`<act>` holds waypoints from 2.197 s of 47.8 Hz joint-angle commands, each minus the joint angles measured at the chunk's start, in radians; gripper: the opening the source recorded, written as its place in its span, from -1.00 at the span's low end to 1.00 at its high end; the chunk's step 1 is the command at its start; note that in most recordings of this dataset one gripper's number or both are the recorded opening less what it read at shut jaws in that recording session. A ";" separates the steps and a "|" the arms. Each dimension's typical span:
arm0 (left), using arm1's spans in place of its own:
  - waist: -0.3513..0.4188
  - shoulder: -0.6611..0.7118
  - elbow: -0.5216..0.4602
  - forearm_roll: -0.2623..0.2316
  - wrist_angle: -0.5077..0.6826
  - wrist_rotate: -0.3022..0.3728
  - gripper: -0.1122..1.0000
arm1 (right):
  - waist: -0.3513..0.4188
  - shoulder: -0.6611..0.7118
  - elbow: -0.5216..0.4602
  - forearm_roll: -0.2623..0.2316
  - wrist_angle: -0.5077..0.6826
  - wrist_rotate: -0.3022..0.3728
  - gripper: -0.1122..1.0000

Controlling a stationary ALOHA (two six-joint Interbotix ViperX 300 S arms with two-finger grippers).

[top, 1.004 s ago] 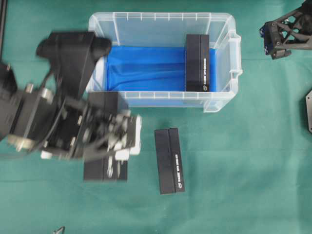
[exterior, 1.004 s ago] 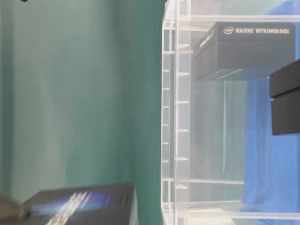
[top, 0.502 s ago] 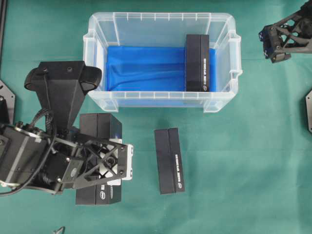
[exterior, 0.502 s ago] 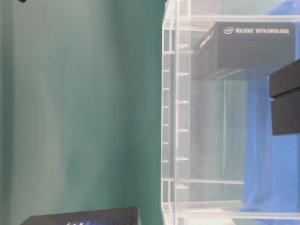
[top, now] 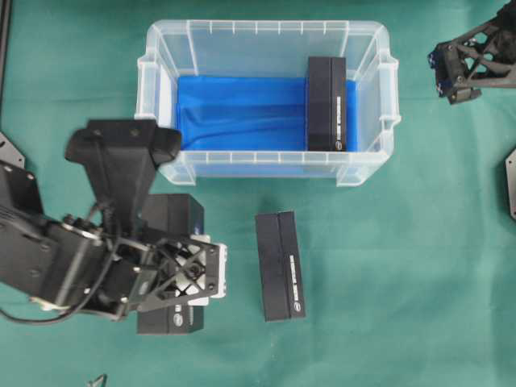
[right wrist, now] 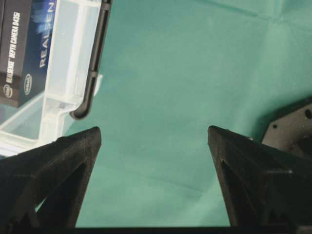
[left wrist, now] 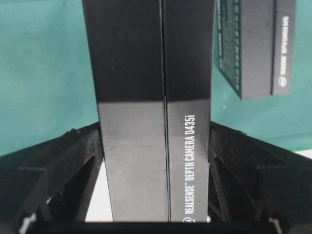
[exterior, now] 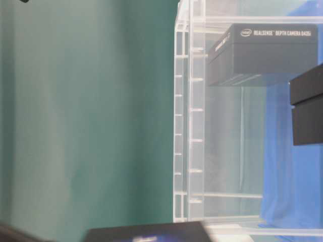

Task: Take out the box from the case.
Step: 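Carry the box toward the front-left of the case and lower it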

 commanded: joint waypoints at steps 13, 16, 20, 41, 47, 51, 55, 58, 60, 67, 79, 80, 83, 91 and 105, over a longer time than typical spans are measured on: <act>-0.012 -0.005 0.210 -0.011 -0.239 -0.020 0.49 | 0.003 -0.009 -0.008 -0.003 0.000 0.005 0.81; -0.012 -0.002 0.247 -0.009 -0.270 -0.026 0.49 | 0.003 -0.011 -0.008 -0.002 0.000 0.005 0.81; -0.012 0.009 0.284 -0.009 -0.296 -0.028 0.49 | 0.003 -0.011 -0.008 -0.002 0.000 0.006 0.81; -0.012 0.067 0.371 -0.011 -0.414 -0.028 0.49 | 0.003 -0.011 -0.008 0.002 0.000 0.011 0.81; -0.012 0.063 0.383 -0.011 -0.420 -0.026 0.49 | 0.003 -0.011 -0.008 0.002 0.002 0.011 0.81; -0.012 0.057 0.391 -0.011 -0.436 -0.020 0.49 | 0.003 -0.011 -0.008 0.000 0.000 0.011 0.81; -0.012 0.054 0.402 -0.011 -0.471 -0.020 0.49 | 0.003 -0.011 -0.008 0.000 0.000 0.011 0.81; -0.012 0.049 0.411 -0.011 -0.494 -0.020 0.49 | 0.003 -0.011 -0.008 0.002 0.000 0.011 0.81; -0.012 0.046 0.417 -0.011 -0.505 -0.020 0.49 | 0.003 -0.011 -0.008 0.000 0.000 0.011 0.81; -0.012 0.041 0.425 -0.011 -0.514 -0.020 0.50 | 0.003 -0.011 -0.006 0.000 0.000 0.011 0.81; -0.012 0.041 0.416 -0.020 -0.514 -0.021 0.95 | 0.003 -0.011 -0.006 0.000 0.000 0.011 0.81; -0.012 0.041 0.414 -0.020 -0.514 -0.021 0.98 | 0.003 -0.011 -0.008 -0.002 0.000 0.011 0.81; -0.012 0.041 0.413 -0.021 -0.512 -0.021 0.97 | 0.003 -0.011 -0.008 -0.002 0.000 0.011 0.81; -0.012 0.037 0.402 -0.020 -0.509 -0.017 0.94 | 0.003 -0.009 -0.008 -0.002 0.000 0.011 0.81; -0.006 -0.034 0.301 -0.021 -0.356 0.021 0.94 | 0.003 -0.011 -0.008 -0.002 0.000 0.011 0.81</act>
